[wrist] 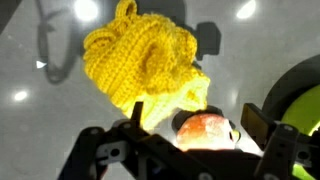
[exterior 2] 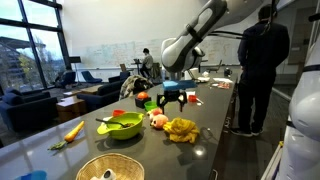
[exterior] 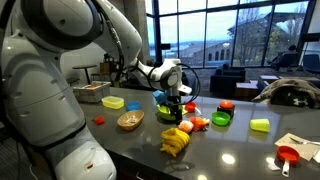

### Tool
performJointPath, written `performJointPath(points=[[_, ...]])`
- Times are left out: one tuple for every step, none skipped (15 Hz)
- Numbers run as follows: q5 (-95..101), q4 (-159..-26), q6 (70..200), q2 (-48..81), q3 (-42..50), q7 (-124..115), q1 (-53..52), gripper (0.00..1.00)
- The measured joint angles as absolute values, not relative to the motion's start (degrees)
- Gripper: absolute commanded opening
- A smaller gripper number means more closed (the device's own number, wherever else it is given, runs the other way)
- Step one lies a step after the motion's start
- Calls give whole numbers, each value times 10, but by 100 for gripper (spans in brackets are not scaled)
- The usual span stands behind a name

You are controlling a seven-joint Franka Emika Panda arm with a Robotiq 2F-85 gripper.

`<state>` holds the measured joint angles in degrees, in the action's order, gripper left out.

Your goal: Fold the yellow towel twice

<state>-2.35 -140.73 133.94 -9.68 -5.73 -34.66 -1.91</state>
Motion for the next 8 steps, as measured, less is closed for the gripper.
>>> performJointPath(points=[[-23, -1402, 1343, -100, -51, -347, -9, 100], [-23, -1396, 1344, -103, -45, -347, 0, 100], [-23, -1390, 1344, -107, -40, -346, 8, 100], [-22, -1386, 1343, -112, -37, -346, 15, 100], [-21, -1384, 1341, -118, -35, -346, 20, 100], [-20, -1383, 1338, -124, -35, -347, 23, 100], [-20, -1382, 1337, -127, -35, -346, 24, 100], [-20, -1383, 1337, -126, -35, -346, 23, 100]])
